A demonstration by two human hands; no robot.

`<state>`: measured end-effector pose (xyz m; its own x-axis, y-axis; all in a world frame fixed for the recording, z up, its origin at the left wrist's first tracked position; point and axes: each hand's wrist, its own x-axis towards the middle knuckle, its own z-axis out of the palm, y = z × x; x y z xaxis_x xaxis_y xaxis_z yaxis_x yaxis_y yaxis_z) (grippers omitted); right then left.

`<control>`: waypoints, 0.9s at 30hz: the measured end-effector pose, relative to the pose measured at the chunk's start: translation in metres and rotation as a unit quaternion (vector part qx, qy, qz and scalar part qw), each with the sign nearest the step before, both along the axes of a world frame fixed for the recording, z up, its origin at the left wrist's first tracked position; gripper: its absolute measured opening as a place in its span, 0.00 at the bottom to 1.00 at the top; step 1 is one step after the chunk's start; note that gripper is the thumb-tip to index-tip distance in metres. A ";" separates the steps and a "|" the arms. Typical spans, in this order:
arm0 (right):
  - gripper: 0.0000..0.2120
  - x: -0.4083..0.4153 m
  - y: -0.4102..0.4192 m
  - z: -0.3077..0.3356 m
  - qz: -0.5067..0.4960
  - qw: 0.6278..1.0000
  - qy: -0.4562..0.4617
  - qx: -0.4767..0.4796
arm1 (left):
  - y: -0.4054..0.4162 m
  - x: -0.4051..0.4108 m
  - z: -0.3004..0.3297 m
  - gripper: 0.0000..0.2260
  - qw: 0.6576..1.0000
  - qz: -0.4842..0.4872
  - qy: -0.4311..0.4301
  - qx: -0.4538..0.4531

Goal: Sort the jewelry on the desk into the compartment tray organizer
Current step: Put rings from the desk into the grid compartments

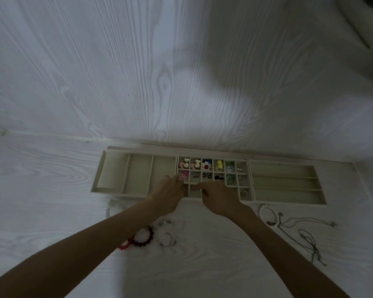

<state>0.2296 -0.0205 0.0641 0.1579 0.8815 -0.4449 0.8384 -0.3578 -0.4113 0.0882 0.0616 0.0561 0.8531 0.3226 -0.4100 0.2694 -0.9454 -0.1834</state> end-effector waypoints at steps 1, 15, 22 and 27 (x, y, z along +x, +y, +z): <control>0.20 -0.001 0.000 0.000 0.006 1.000 -0.006 -0.003 | -0.001 -0.003 0.000 0.19 1.000 0.017 -0.015 -0.020; 0.20 -0.013 0.014 -0.018 0.084 0.987 -0.132 0.031 | -0.004 -0.025 -0.017 0.23 0.958 0.196 -0.167 -0.128; 0.22 -0.019 0.014 -0.023 0.092 0.983 -0.151 0.045 | -0.005 -0.025 -0.017 0.18 0.961 0.172 -0.181 -0.119; 0.23 -0.015 0.010 -0.028 0.102 0.985 -0.135 0.047 | -0.006 -0.021 -0.020 0.16 0.963 0.178 -0.162 -0.120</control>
